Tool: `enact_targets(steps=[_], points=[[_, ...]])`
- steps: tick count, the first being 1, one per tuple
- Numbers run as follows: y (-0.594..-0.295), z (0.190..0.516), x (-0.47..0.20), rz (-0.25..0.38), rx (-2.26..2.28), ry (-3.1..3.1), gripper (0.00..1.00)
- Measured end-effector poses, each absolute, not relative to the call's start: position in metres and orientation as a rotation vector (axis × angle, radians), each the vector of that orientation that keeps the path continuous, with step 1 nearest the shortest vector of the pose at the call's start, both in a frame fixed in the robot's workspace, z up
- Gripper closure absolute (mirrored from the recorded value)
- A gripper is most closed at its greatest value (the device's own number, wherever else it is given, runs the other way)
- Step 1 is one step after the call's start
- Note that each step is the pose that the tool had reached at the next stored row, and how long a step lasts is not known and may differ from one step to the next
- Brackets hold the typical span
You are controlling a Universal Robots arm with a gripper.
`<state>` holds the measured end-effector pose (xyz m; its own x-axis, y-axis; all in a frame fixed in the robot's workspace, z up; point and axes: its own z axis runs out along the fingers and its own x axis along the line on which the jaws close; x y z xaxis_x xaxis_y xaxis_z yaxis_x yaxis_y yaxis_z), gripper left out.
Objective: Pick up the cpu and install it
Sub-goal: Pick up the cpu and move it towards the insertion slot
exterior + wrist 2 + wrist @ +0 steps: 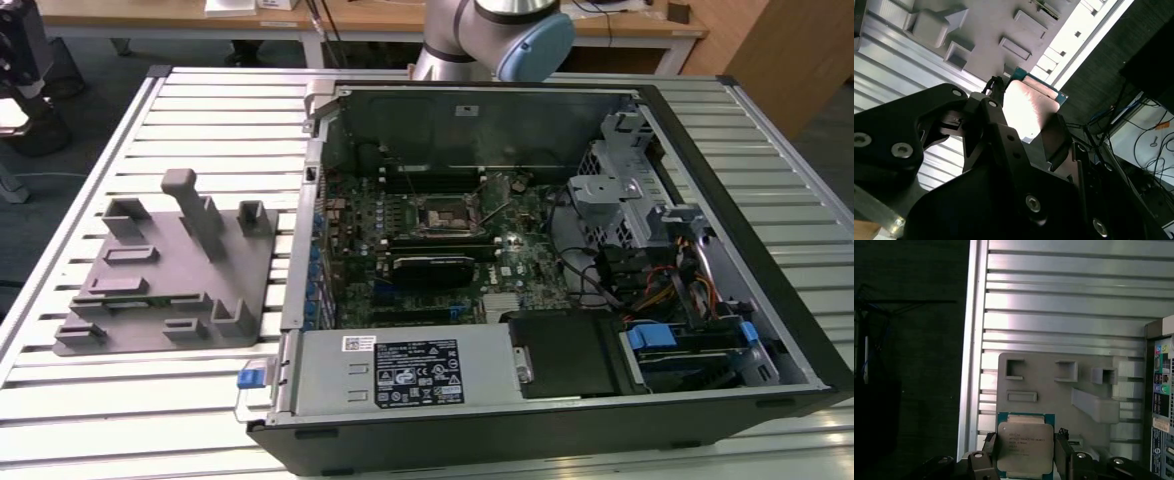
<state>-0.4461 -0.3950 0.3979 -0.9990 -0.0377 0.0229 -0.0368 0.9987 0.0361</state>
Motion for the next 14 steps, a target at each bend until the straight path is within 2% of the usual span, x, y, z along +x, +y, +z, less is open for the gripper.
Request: enact_targets(steps=[14], points=[[-0.395, 0.399, -0.431, -0.056, 0.058, -3.117, 0.46]])
